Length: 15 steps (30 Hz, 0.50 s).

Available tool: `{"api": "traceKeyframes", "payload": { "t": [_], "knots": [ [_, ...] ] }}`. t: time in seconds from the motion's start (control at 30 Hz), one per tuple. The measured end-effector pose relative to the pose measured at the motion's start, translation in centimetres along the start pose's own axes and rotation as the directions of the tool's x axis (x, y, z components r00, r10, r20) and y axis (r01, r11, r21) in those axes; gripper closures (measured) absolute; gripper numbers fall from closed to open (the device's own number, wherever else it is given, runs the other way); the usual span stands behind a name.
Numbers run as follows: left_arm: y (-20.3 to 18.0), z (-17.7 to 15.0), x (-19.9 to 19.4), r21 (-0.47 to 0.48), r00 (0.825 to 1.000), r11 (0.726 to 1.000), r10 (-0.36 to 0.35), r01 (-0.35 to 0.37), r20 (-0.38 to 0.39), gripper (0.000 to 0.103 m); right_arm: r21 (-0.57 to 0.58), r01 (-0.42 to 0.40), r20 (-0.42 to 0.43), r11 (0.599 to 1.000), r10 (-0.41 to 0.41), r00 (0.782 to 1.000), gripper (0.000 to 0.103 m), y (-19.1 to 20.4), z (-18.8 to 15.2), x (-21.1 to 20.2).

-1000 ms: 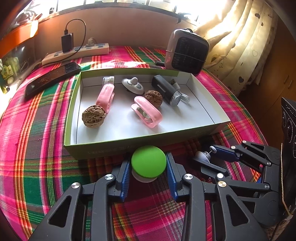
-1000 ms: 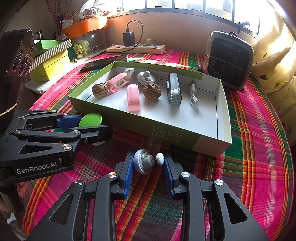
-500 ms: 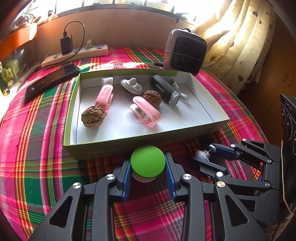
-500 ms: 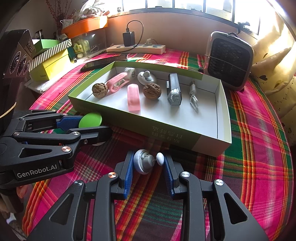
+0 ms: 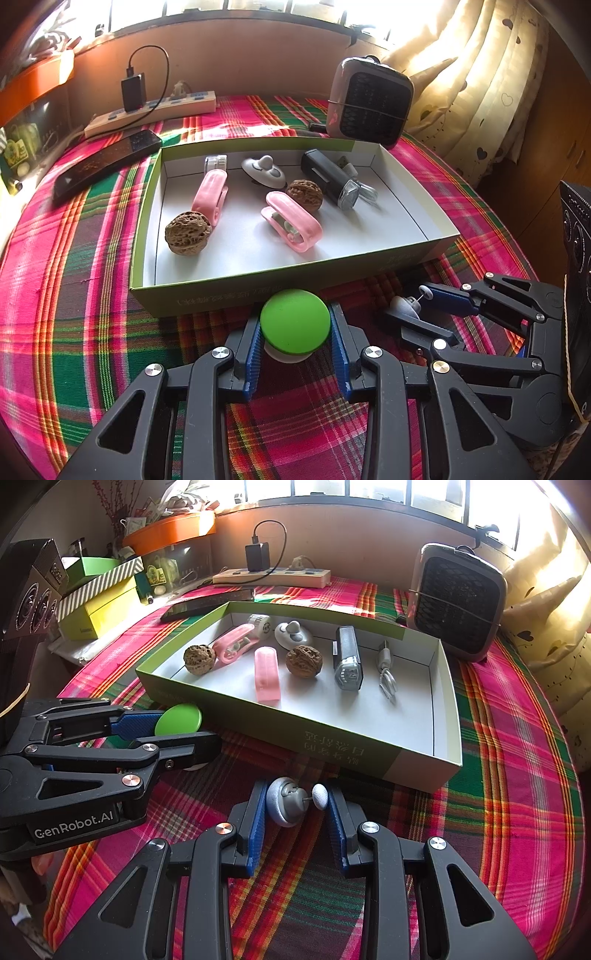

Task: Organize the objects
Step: 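Carry green-capped item with left gripper while right gripper carries white knob item over box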

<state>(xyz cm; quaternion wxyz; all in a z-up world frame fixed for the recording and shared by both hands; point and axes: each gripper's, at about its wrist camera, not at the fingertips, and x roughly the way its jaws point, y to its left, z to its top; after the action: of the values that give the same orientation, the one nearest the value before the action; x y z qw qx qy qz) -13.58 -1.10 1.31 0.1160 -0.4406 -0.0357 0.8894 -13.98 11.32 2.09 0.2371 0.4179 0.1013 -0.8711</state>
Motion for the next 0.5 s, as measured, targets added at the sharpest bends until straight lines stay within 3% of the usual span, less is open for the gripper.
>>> {"api": "traceKeyframes", "payload": {
  "t": [0.5],
  "knots": [
    [-0.4,0.0,-1.5,0.018,1.0,1.0,0.009,-0.01,0.026,0.072,0.005,0.005,0.03,1.0,-0.005,1.0,0.071,0.1,0.2,-1.4]
  ]
}}
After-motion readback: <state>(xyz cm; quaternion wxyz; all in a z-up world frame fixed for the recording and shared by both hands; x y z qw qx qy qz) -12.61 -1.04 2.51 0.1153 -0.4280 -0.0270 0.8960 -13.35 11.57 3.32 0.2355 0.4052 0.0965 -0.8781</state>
